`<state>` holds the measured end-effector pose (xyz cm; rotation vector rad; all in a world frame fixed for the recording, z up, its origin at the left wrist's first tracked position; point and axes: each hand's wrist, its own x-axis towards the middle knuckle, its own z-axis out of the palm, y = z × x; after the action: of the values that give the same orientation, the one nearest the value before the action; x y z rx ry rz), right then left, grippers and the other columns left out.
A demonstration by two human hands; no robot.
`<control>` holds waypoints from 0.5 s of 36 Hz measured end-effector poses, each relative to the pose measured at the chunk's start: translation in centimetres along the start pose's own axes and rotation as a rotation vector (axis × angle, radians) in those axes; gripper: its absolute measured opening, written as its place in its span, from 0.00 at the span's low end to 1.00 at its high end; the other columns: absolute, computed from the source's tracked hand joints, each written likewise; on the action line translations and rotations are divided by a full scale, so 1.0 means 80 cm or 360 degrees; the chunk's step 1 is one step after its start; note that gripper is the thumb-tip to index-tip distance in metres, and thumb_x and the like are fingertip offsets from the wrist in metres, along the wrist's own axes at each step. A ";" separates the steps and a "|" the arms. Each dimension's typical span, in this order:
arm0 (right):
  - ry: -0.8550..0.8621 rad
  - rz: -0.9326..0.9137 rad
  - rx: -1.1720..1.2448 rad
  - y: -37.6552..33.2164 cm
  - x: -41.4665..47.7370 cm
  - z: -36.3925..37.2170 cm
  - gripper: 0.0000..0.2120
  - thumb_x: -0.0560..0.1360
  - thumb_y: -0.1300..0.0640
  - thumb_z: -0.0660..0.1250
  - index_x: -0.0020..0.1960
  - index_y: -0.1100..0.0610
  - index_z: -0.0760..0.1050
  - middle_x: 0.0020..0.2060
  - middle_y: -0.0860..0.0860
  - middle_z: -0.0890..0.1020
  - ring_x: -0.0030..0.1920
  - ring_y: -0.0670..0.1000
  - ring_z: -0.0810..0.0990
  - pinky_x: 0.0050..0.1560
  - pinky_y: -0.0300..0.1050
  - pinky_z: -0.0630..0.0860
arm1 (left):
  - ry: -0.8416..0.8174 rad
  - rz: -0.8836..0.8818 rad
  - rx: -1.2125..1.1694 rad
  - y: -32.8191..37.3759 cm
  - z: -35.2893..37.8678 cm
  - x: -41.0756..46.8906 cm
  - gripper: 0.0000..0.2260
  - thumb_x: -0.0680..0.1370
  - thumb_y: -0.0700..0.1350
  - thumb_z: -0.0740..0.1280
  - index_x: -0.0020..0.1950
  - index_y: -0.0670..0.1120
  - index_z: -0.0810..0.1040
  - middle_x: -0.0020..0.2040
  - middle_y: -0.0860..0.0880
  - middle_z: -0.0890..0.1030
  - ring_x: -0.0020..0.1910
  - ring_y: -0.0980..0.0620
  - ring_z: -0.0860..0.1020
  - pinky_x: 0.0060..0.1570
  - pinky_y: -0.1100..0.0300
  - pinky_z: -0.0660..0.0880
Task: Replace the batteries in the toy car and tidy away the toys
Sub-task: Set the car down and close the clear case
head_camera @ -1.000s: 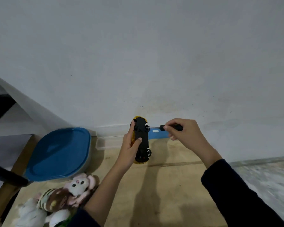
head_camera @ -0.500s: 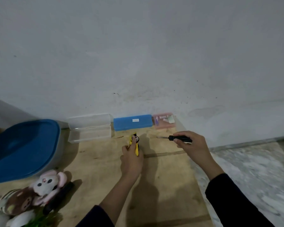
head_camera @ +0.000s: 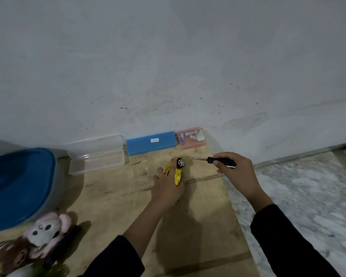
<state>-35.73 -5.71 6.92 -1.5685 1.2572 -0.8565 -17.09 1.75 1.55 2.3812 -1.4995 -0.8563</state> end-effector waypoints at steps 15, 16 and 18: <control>-0.0018 0.0041 0.0027 0.011 0.003 -0.001 0.07 0.72 0.67 0.69 0.48 0.59 0.81 0.45 0.54 0.83 0.44 0.44 0.82 0.40 0.37 0.81 | -0.0343 -0.0024 0.0239 0.024 0.017 0.001 0.35 0.77 0.64 0.58 0.76 0.61 0.40 0.75 0.40 0.53 0.66 0.38 0.68 0.60 0.47 0.71; -0.0011 0.0044 0.0031 0.011 0.002 -0.003 0.07 0.72 0.68 0.70 0.48 0.59 0.81 0.45 0.55 0.83 0.43 0.44 0.82 0.40 0.36 0.81 | -0.0354 -0.0029 0.0203 0.023 0.018 0.001 0.35 0.76 0.64 0.58 0.76 0.61 0.41 0.75 0.40 0.53 0.66 0.38 0.67 0.61 0.47 0.70; 0.0003 0.0054 0.0036 0.011 0.001 -0.005 0.07 0.72 0.67 0.70 0.48 0.59 0.81 0.44 0.54 0.83 0.42 0.43 0.82 0.39 0.34 0.79 | -0.0381 -0.0016 0.0157 0.020 0.017 0.002 0.35 0.76 0.65 0.58 0.76 0.61 0.40 0.75 0.41 0.52 0.67 0.38 0.66 0.62 0.47 0.70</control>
<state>-36.36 -5.95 6.25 -1.5247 1.2677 -0.8478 -19.05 1.05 1.11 2.4283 -1.6523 -1.1290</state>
